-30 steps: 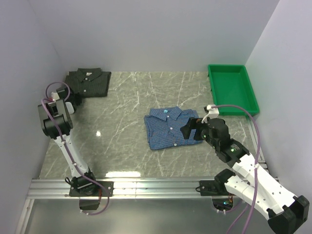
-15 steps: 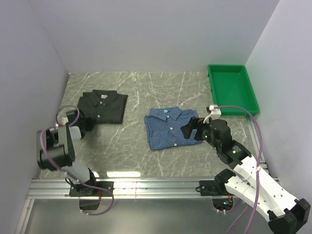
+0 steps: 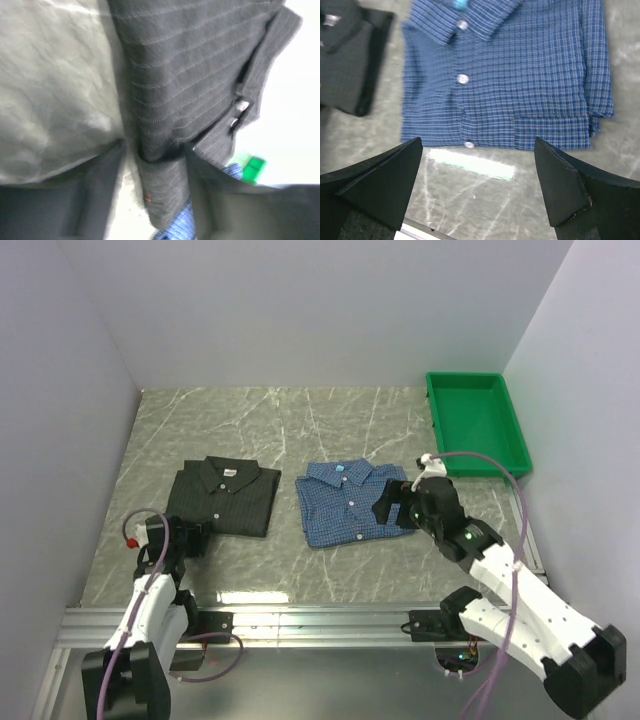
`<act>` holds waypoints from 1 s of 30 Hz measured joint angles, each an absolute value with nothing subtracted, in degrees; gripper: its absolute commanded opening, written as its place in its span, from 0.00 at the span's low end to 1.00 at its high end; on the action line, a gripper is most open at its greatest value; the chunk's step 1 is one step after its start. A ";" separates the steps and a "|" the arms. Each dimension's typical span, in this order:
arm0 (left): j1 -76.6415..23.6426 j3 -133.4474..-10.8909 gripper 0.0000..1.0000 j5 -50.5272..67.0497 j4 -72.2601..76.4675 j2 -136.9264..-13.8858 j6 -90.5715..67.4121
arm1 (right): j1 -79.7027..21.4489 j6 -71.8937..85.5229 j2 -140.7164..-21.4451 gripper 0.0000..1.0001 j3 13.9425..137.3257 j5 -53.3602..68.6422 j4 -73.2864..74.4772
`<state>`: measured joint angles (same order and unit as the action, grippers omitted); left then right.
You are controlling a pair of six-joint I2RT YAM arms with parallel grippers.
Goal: Fold and stack the long sleeve shirts
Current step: Neatly place the folded shirt to the corner
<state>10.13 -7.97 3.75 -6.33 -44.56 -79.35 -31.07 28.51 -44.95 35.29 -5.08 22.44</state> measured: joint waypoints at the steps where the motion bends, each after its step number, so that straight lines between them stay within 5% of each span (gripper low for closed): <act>1: 9.89 -8.05 0.72 3.88 -7.07 -43.66 -78.67 | -30.11 28.64 -46.98 1.00 36.07 -4.99 23.00; 4: 8.82 -10.55 0.89 4.97 -10.07 -42.72 -76.84 | -25.80 28.75 -52.56 1.00 38.50 -4.34 24.34; 8: 6.76 -16.08 0.95 5.19 -18.44 -42.15 -72.42 | -17.89 28.95 -59.86 1.00 42.04 -1.39 24.95; 16: -7.92 -33.10 0.94 3.07 -22.63 -47.72 -66.28 | -10.26 28.56 -76.62 1.00 48.60 0.23 24.53; 30: -30.74 -54.52 0.87 2.39 -18.59 -86.80 -62.59 | -7.88 22.76 -93.49 0.99 55.13 4.19 23.53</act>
<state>-30.74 -54.52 2.39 -18.59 -86.80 -62.59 -7.88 22.76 -93.49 55.13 4.19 23.53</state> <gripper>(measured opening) 0.881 0.991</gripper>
